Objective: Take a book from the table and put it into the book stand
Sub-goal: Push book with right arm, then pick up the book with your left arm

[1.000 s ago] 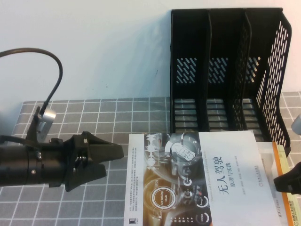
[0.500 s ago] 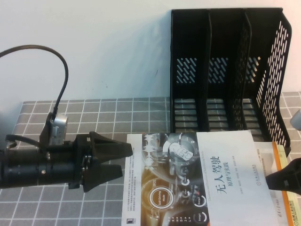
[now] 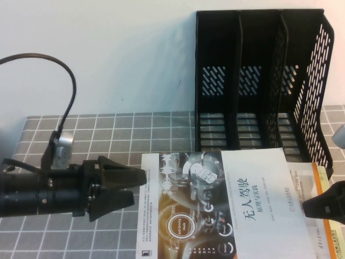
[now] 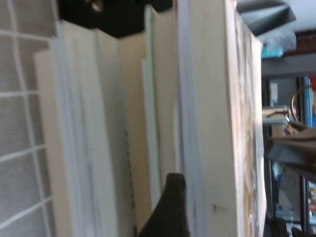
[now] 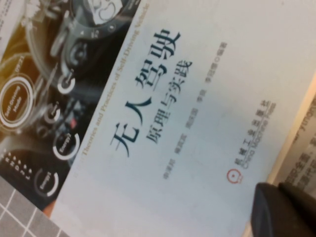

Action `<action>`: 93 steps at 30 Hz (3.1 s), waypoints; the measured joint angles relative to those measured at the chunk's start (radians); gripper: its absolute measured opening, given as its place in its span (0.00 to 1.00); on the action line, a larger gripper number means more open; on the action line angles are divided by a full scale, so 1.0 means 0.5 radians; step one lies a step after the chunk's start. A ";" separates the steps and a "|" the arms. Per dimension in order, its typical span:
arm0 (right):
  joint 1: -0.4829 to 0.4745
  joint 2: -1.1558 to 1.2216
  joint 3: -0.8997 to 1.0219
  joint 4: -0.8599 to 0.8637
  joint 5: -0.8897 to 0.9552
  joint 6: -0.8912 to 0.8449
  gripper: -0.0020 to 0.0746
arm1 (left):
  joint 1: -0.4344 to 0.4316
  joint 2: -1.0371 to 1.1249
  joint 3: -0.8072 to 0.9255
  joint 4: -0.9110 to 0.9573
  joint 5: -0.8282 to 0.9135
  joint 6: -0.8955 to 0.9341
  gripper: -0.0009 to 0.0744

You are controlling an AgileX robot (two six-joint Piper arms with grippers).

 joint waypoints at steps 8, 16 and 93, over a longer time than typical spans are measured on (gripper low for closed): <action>0.000 0.000 0.000 0.041 0.085 -0.027 0.02 | 0.078 0.000 -0.003 0.158 0.004 -0.014 0.86; 0.012 0.000 0.000 0.240 0.096 -0.157 0.02 | 0.078 0.000 -0.003 0.131 0.003 -0.014 0.86; 0.173 0.033 -0.039 -0.433 -0.139 0.104 0.02 | -0.142 -0.171 -1.109 0.546 -0.169 -0.976 0.14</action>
